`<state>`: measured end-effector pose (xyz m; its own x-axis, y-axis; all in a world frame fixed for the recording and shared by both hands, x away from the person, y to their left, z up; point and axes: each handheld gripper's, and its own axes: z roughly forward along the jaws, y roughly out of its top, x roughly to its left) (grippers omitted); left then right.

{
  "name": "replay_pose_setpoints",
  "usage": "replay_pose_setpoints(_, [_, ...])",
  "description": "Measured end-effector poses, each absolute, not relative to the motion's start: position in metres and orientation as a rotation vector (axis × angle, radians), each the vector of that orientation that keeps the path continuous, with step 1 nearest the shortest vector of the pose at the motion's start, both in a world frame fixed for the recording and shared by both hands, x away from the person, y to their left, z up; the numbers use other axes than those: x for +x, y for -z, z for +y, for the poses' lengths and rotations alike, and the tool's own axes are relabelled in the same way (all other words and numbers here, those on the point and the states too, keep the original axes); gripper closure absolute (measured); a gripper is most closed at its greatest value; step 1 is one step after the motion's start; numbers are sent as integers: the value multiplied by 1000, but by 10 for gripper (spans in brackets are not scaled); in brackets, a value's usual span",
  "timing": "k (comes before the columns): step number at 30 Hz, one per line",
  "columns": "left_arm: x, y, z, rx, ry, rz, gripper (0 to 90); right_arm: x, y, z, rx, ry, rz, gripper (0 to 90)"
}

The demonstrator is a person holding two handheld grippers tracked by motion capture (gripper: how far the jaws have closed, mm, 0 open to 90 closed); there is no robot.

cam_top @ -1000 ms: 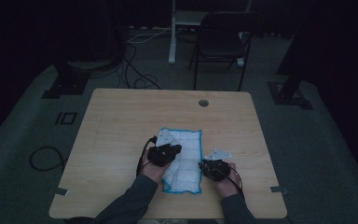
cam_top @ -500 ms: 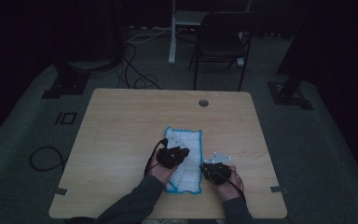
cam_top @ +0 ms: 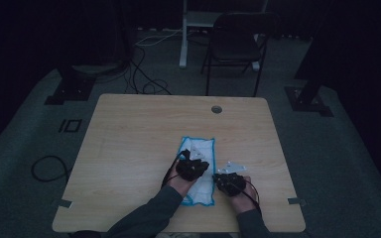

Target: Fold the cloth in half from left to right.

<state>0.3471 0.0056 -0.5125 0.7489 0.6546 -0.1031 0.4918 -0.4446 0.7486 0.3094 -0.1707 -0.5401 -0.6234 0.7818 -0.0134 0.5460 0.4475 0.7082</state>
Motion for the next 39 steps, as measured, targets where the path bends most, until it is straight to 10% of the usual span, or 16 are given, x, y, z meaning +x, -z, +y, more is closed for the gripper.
replay_pose_setpoints(13, [335, 501, 24, 2091, -220, 858, 581, 309, 540, -170, 1125, -976, 2362, 817])
replay_pose_setpoints(26, [325, 512, 92, 2068, -265, 1017, 849, 310, 541, -170, 1128, -978, 2365, 812])
replay_pose_setpoints(39, [304, 526, 86, 2128, -264, 972, 827, 310, 540, -171, 1128, -978, 2367, 799])
